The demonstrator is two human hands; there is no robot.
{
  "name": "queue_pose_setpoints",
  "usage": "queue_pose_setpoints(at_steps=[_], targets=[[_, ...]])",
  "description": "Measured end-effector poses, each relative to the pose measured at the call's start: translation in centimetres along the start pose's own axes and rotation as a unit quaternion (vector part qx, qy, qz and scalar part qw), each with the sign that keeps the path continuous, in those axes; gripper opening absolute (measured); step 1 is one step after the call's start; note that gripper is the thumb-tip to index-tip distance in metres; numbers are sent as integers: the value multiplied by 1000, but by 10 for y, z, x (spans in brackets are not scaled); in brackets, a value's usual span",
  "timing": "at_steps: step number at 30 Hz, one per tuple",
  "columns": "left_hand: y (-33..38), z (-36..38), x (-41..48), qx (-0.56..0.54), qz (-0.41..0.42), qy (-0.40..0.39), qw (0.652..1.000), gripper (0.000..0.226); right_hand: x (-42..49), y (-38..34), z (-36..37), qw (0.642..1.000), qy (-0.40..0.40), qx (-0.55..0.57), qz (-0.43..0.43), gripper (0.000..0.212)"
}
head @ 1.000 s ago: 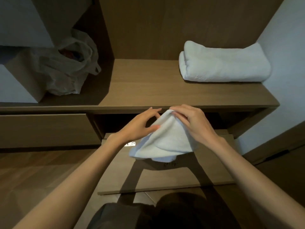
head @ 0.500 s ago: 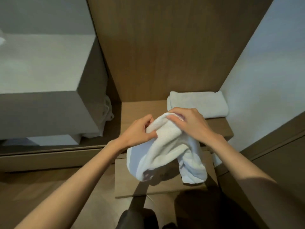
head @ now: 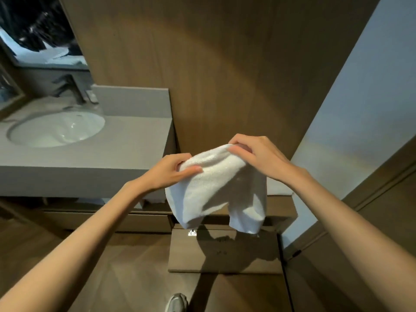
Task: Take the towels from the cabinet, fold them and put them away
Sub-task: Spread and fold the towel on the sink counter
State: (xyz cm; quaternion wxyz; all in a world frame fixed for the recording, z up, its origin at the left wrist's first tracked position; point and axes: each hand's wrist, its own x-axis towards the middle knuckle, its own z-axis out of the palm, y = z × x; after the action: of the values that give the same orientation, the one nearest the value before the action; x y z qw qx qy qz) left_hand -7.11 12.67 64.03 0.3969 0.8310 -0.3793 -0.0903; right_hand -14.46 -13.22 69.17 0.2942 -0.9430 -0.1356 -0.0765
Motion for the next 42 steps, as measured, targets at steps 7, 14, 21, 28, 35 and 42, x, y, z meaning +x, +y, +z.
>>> queue_pose_setpoints(at_steps=[7,14,21,28,35,42], targets=[[8,-33,-52,-18,-81,-62,995,95,-11,-46,-5,992,54,-81,-81,23],[-24,-69,-107,24,-109,-2,994,91,-16,-71,41,990,-119,-72,-32,43],[-27,-153,-123,250,54,161,953,41,37,-117,41,992,-42,-107,-42,30],[-117,-217,-155,400,22,265,877,40,66,-120,99,965,75,-218,124,30],[-206,-244,-182,390,-33,210,896,41,108,-122,170,959,1,-227,169,53],[-244,-288,-167,404,-60,225,885,65,164,-124,186,991,-34,-89,97,48]])
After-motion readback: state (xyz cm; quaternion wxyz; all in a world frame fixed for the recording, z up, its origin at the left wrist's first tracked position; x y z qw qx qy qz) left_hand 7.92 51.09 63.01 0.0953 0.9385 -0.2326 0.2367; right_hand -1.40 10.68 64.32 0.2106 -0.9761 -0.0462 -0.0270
